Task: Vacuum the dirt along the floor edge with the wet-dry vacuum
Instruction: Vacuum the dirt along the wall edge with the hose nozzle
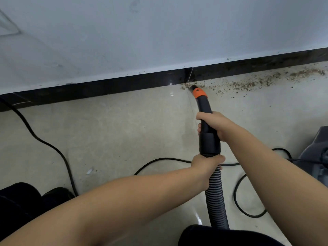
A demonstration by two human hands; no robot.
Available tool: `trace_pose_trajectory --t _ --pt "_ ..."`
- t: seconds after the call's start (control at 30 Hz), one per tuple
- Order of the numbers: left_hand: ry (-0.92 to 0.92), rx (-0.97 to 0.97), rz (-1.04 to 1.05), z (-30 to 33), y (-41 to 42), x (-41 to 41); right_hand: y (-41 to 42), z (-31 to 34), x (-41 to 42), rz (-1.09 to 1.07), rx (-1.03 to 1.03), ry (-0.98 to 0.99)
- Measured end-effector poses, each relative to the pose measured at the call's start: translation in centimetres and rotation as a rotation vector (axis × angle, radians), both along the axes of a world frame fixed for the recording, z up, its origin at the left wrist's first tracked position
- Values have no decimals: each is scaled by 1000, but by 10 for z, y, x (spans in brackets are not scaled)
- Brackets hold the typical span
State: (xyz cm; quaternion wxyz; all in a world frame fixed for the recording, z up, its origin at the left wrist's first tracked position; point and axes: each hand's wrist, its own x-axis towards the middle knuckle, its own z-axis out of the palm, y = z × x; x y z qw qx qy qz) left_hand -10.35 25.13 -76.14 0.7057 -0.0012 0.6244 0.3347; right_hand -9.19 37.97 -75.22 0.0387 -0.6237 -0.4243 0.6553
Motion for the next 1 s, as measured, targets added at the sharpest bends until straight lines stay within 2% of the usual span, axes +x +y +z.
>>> trace_pose_trajectory --t 0.17,0.5,1.0 --pt "-92 17 52 5 26 15 28 4 26 -106 -4 -22" --pt "-89 -48 130 7 8 -2 9 2 -9 52 -16 15" --pt "-65 -53 125 7 -4 -6 -5 2 -14 61 -43 78"
